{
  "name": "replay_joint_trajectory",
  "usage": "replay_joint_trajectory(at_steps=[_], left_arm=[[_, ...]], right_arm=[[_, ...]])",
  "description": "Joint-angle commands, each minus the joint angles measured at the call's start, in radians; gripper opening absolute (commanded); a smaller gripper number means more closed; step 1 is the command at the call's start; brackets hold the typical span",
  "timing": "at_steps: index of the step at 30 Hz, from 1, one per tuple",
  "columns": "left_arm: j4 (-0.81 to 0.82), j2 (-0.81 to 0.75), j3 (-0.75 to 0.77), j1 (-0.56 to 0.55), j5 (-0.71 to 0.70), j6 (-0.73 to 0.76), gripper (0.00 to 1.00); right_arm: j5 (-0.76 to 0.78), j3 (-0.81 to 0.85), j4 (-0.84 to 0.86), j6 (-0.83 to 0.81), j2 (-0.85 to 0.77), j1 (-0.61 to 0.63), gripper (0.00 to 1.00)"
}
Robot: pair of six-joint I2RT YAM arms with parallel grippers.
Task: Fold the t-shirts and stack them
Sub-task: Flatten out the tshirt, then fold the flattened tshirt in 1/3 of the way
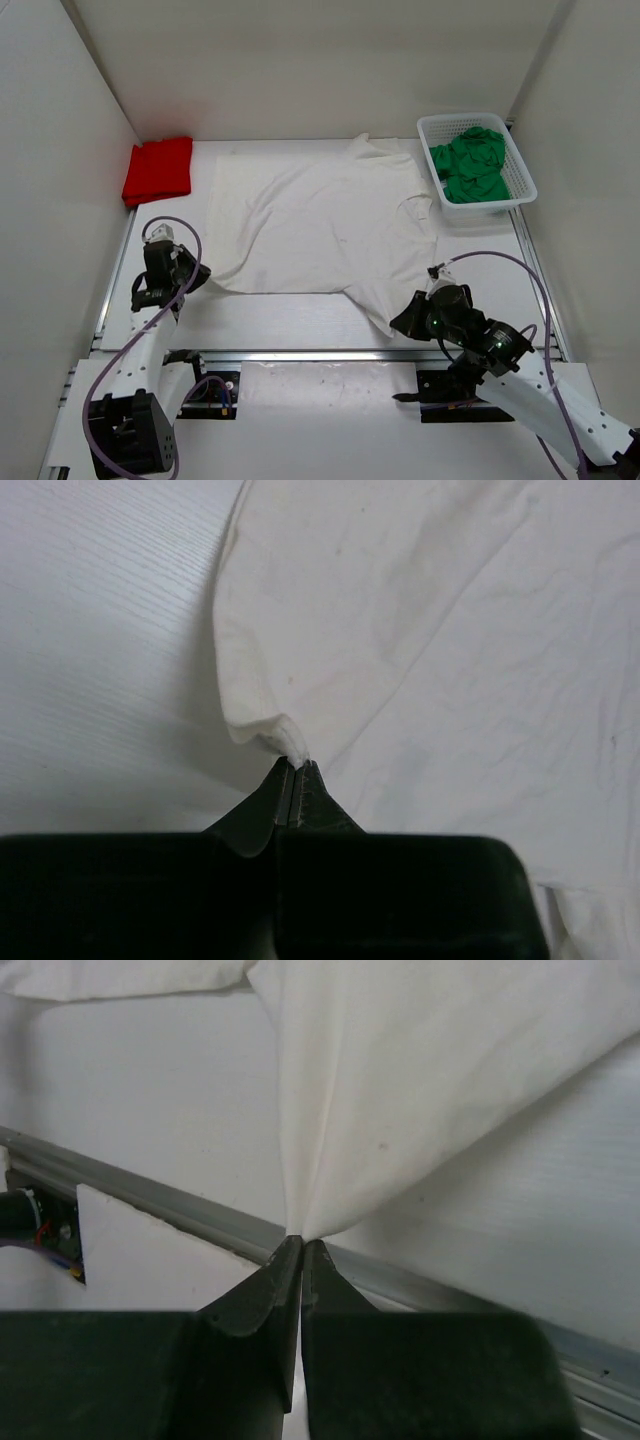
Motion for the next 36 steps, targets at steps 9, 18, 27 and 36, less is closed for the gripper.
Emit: replay_joint_trajectory(at_steps=[9,18,27,36], left_arm=[[0.192,0.170,0.063,0.029,0.094,-0.164,0.00],[0.304,0.386,0.155,0.037,0.025,-0.261,0.00],[0.318,0.529,0.270,0.033,-0.009,-0.231,0.00],[0.309,0.661,0.360,0.017,-0.037,-0.221,0.00]], right_arm=[[-0.174,0.179,0.127,-0.309,0.307,-0.465,0.00],[-0.163,0.449,0.306,-0.458,0.774,-0.620,0.00],[-0.122,0.705,0.358,-0.472,1.085,-0.611,0.00],[-0.128,0.952,0.318,-0.493,1.323,-0.625,0.00]])
